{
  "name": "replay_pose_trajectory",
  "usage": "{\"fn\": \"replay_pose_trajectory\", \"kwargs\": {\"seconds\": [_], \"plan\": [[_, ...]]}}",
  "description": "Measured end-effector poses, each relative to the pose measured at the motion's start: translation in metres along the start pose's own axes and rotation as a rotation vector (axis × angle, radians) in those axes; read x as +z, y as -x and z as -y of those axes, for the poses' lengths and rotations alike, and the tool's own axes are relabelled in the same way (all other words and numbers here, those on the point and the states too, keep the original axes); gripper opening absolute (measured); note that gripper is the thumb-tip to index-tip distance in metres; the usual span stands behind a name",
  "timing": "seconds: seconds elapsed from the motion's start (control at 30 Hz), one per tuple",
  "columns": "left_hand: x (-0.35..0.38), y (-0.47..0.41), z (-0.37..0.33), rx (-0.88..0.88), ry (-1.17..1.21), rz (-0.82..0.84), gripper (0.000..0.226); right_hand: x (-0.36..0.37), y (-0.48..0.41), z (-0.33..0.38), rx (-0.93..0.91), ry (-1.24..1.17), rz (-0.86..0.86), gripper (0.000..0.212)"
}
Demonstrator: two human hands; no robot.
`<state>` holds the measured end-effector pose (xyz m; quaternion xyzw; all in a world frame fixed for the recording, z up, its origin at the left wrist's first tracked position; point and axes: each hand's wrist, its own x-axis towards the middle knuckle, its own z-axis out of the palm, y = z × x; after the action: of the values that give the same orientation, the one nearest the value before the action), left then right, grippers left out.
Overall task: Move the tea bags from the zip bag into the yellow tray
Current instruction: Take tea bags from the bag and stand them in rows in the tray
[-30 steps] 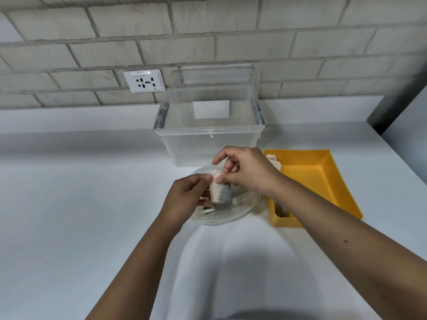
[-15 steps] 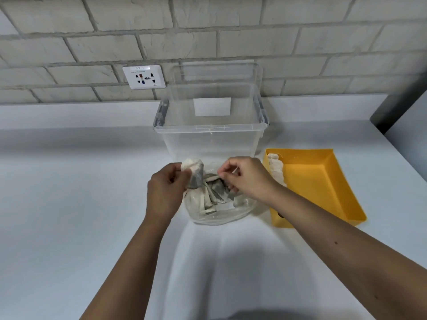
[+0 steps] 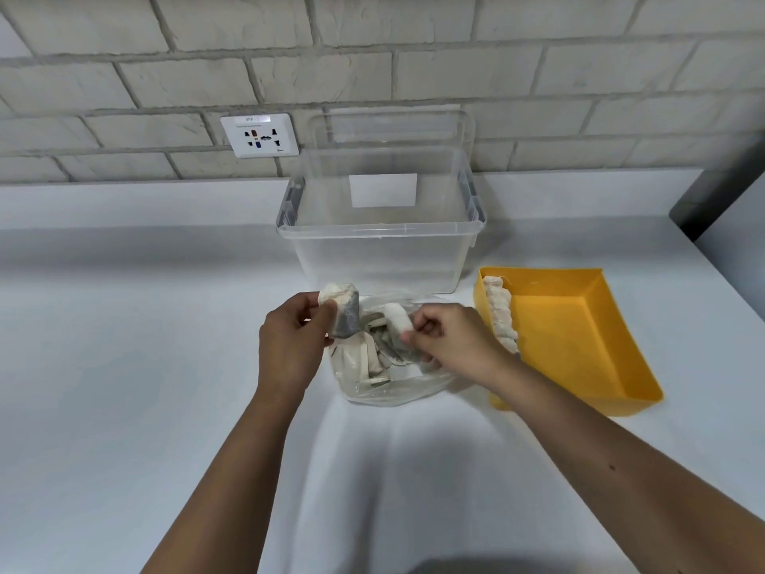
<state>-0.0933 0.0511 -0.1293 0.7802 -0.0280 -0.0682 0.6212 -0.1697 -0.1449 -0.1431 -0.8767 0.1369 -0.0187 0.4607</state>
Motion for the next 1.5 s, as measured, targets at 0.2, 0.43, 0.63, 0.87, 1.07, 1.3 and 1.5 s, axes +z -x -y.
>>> {"fn": "replay_pose_trajectory", "kwargs": {"seconds": [0.2, 0.43, 0.63, 0.87, 1.07, 1.3, 1.5], "plan": [[0.017, 0.009, -0.005, 0.003, 0.022, 0.086, 0.015, -0.045, 0.03, -0.001, 0.093, -0.505, 0.011, 0.011], [0.062, 0.031, -0.003, 0.03, -0.02, 0.246, 0.013, -0.107, 0.061, -0.04, 0.223, -0.224, -0.101, 0.012], [0.095, 0.043, 0.001, 0.019, -0.019, 0.325, 0.011, -0.104, 0.063, -0.063, 0.41, 0.061, 0.127, 0.019], [0.114, 0.05, 0.005, 0.005, -0.064, 0.356, 0.01, -0.094, 0.051, -0.066, 0.436, 0.145, 0.173, 0.017], [0.121, 0.05, 0.007, -0.011, -0.061, 0.377, 0.014, -0.087, 0.044, -0.072, 0.42, 0.218, 0.094, 0.024], [0.122, 0.055, -0.001, -0.085, 0.073, 0.449, 0.007, -0.103, 0.057, -0.064, 0.199, -0.11, -0.222, 0.019], [0.127, 0.059, -0.009, -0.131, 0.157, 0.514, 0.011, -0.085, 0.061, -0.05, 0.144, -0.17, -0.274, 0.022]]}}
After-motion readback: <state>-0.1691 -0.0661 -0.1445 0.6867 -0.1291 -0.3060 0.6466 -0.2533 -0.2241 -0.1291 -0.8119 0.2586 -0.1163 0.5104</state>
